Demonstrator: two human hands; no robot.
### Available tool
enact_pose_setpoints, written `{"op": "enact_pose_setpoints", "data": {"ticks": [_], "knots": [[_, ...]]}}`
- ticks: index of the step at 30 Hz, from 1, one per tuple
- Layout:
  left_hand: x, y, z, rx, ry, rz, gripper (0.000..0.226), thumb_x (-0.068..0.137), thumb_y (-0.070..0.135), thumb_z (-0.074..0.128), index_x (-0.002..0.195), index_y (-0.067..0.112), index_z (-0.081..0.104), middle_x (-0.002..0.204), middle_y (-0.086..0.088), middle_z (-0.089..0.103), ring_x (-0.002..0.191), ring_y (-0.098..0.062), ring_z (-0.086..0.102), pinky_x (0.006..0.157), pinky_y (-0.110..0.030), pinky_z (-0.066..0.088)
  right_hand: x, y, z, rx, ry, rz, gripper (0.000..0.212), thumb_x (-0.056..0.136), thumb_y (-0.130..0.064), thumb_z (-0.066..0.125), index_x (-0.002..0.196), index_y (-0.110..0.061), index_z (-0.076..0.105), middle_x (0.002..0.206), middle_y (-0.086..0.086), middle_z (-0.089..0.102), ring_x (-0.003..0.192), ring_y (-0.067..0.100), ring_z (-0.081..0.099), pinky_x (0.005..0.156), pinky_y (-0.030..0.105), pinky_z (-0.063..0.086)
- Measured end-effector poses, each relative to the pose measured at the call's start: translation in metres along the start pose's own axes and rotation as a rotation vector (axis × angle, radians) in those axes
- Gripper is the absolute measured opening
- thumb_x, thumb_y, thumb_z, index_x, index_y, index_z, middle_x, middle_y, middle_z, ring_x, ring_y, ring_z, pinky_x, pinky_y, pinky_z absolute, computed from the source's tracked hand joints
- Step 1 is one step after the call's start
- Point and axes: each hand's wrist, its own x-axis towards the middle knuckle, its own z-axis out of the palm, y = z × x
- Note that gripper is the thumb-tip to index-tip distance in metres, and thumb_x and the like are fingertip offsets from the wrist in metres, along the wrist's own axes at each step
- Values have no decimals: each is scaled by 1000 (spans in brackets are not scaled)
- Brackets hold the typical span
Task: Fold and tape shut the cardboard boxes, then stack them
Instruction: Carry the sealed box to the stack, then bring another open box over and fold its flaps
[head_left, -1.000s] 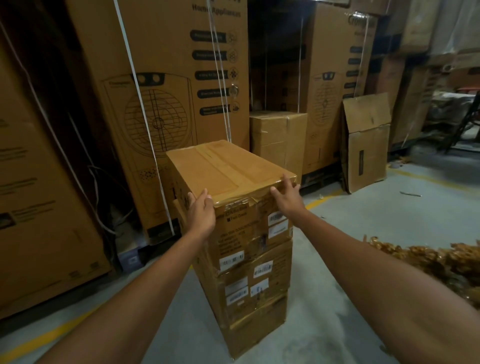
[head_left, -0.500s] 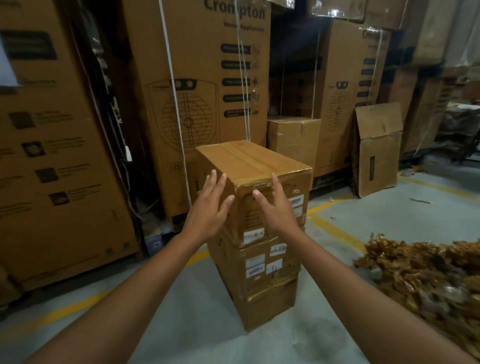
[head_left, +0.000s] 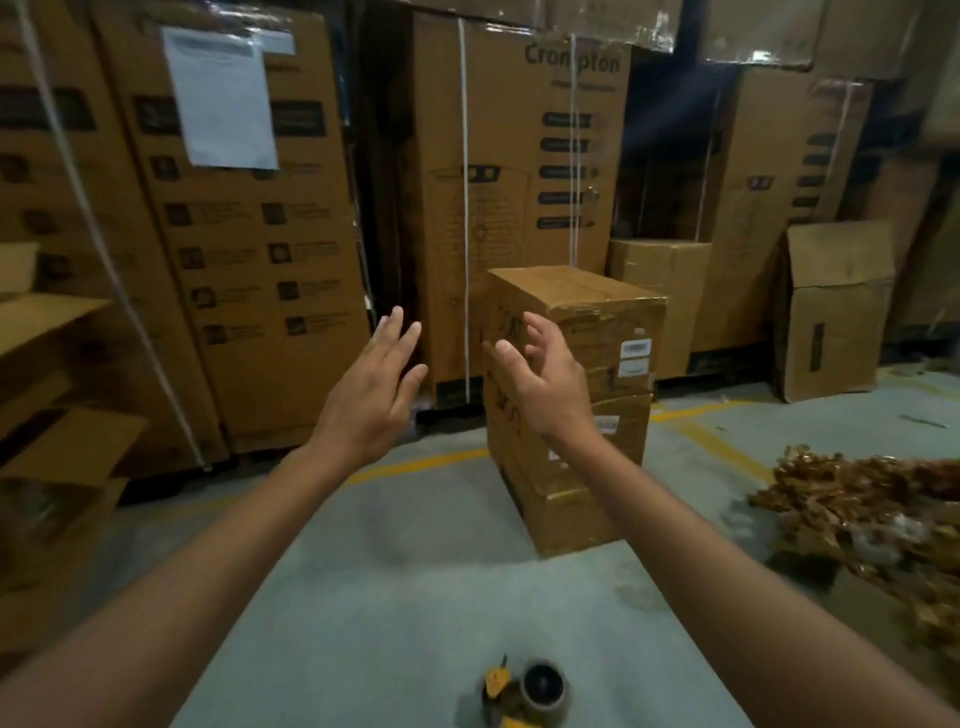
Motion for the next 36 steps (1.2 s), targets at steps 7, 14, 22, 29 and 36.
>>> {"op": "enact_pose_setpoints", "data": {"ticks": [7, 14, 22, 29, 36], "knots": [[-124, 10, -98, 138, 32, -111, 52, 106, 38, 34, 155, 22, 30, 166, 8, 4, 151, -4, -2, 116, -31, 18, -91, -82, 33, 19, -142, -80, 60, 97, -41, 60, 150, -22, 39, 148, 3, 49, 129, 18, 52, 100, 37, 49], [-194, -26, -212, 302, 142, -261, 51, 106, 40, 34, 151, 16, 40, 167, 3, 7, 153, -10, 3, 120, -39, 22, -123, -161, 120, 51, -296, -183, 58, 95, -44, 63, 147, -26, 42, 139, -1, 55, 114, 12, 58, 94, 36, 53], [-232, -89, -307, 427, 153, -378, 48, 106, 37, 36, 146, 14, 48, 167, 1, 11, 153, -13, 7, 118, -36, 23, -138, -226, 230, 146, -470, -202, 58, 95, -34, 65, 147, -24, 41, 137, -1, 56, 113, 11, 58, 87, 28, 54], [-223, -200, -324, 517, 139, -579, 46, 104, 41, 41, 141, 15, 53, 166, -2, 14, 153, -18, 12, 115, -46, 33, -97, -228, 341, 145, -608, -194, 56, 98, -30, 63, 148, -23, 40, 140, 3, 55, 120, 18, 57, 91, 32, 53], [-181, -346, -370, 845, 160, -794, 44, 101, 44, 45, 138, 21, 53, 163, -12, 23, 153, -34, -1, 121, -53, 6, -37, -233, 480, 30, -829, -459, 55, 98, -26, 63, 148, -23, 42, 147, -2, 48, 134, 16, 46, 103, 31, 43]]}}
